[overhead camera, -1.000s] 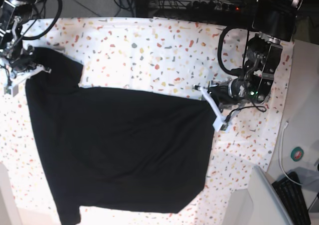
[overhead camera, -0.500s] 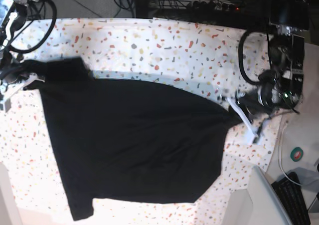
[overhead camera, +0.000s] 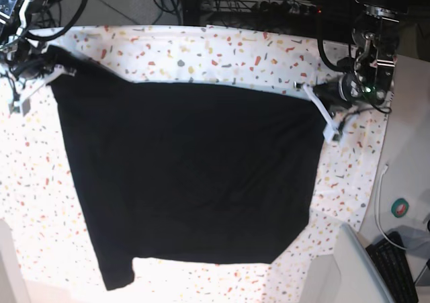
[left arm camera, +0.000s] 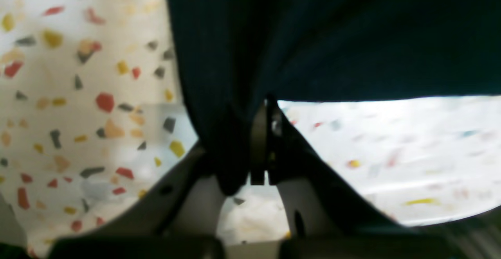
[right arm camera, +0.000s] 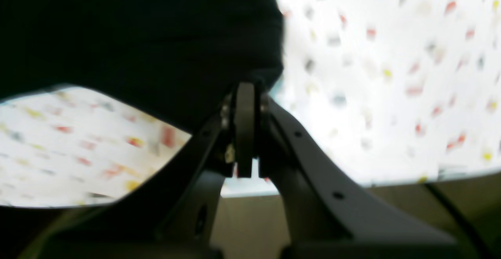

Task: Layout the t-shirt on the table in an organized manner, then fold the t-shirt properly
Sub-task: 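Lay the shirt down and stretch its shoulders apart with both grippers, then hold the shirt shoulders pinched with both grippers, keeping it taut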

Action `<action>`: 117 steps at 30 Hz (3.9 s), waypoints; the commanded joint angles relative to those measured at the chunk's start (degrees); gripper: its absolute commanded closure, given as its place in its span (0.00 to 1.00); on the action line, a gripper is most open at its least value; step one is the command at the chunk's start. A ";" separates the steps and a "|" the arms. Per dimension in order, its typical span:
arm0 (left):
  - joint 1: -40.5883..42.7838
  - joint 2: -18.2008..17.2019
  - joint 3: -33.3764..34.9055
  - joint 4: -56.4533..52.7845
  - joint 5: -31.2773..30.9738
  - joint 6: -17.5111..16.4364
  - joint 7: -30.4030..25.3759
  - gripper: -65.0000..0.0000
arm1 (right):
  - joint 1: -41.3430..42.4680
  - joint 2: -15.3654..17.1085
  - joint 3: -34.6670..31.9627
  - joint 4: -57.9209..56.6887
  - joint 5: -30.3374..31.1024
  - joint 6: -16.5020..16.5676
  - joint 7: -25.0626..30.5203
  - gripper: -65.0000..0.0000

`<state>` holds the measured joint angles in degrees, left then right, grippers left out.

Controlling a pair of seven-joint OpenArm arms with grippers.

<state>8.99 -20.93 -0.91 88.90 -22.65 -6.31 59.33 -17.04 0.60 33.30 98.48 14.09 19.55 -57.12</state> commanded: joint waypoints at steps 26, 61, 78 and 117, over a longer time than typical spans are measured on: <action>1.69 -0.57 0.25 1.25 0.72 -0.42 -1.79 0.33 | -1.64 -2.49 1.03 0.64 0.73 -0.08 9.17 0.57; 5.38 6.82 -19.09 7.32 0.72 -17.65 -2.67 0.00 | 1.78 -1.52 1.03 4.51 0.64 6.43 13.12 0.46; 5.73 6.99 -19.09 8.02 0.72 -17.65 -3.29 0.00 | 1.35 -1.70 0.94 4.78 0.46 6.34 13.39 0.46; 6.70 6.91 -19.18 12.06 0.72 -17.65 -3.20 0.00 | 3.02 -1.70 1.03 1.88 0.64 6.34 12.77 0.47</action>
<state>16.47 -13.28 -19.79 99.50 -21.12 -23.88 57.65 -14.94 -1.78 34.17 98.94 13.43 25.78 -46.52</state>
